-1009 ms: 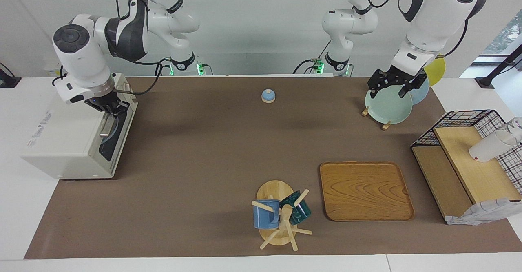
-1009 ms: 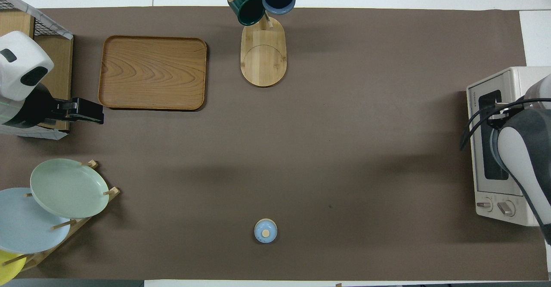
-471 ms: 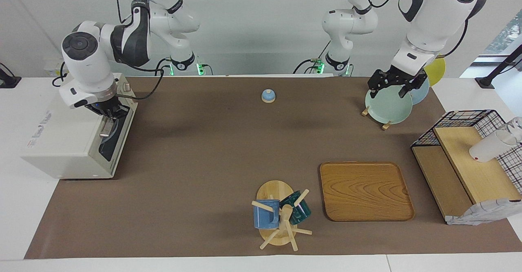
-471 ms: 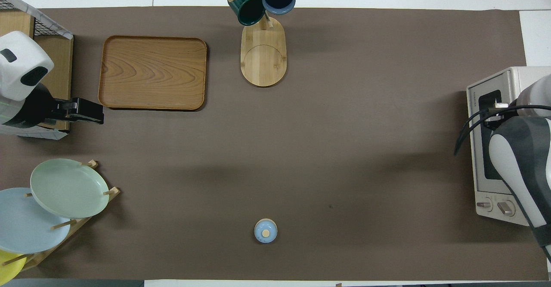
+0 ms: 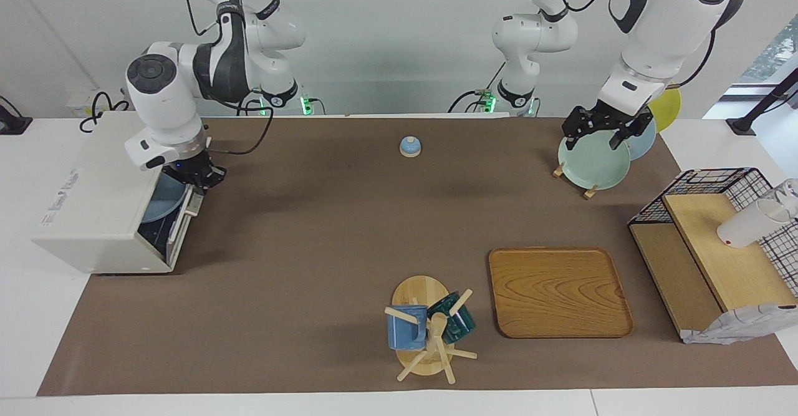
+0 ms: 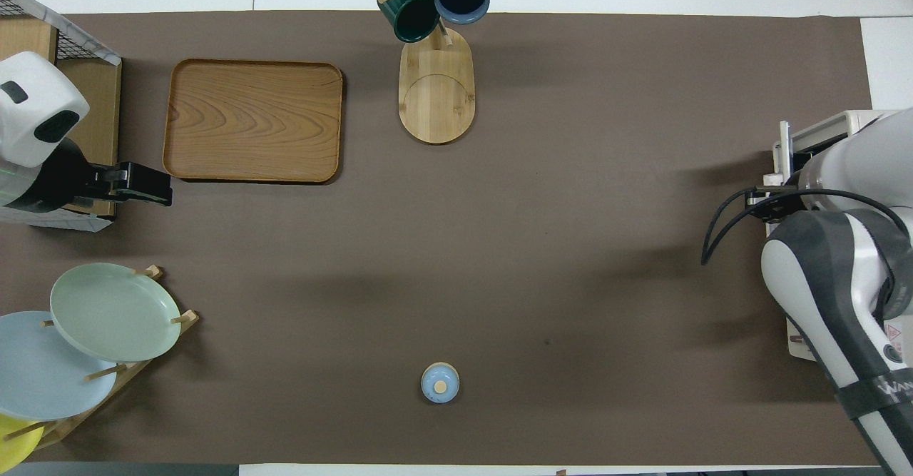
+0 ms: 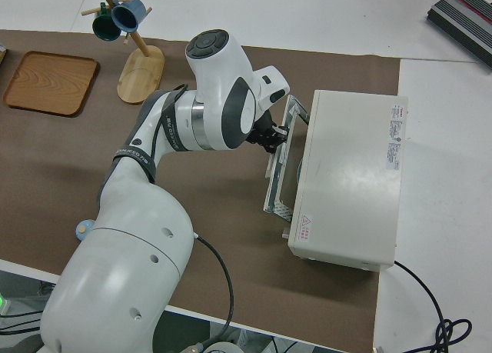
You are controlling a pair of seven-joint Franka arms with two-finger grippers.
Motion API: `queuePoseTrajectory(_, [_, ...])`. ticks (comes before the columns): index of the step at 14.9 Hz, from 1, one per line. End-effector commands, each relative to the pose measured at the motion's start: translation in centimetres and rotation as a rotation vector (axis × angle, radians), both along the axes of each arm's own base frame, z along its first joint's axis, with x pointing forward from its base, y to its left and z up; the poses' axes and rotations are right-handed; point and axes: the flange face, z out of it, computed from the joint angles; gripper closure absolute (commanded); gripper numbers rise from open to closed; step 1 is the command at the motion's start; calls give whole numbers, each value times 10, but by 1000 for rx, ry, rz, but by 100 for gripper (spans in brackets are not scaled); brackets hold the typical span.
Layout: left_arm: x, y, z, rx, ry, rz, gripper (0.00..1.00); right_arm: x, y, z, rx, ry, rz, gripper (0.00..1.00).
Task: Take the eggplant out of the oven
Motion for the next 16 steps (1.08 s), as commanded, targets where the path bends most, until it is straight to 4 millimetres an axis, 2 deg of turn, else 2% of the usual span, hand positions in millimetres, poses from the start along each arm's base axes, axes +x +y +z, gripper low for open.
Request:
queuePoseTrajectory(1, [-2,3,5,3,5,-2,0,6,-13,-52,19,-62,-20,100])
queuePoseTrajectory(7, [-2,2,4,4,8,-3,0,18,-10,-115,95,-40,-80,100])
queuePoseTrajectory(8, [-2,3,5,3,6,0,0,20,-8,-120,107,-44,-91,100])
queuePoseTrajectory(13, [-2,2,5,3,5,-3,0,23,33,-116,128,-35,-110,100])
queuePoseTrajectory(15, [-2,3,5,3,5,-2,0,28,59,-101,127,-22,-107,100])
queuePoseTrajectory(16, [-2,3,4,4,8,-2,0,32,67,-86,125,-5,-108,100])
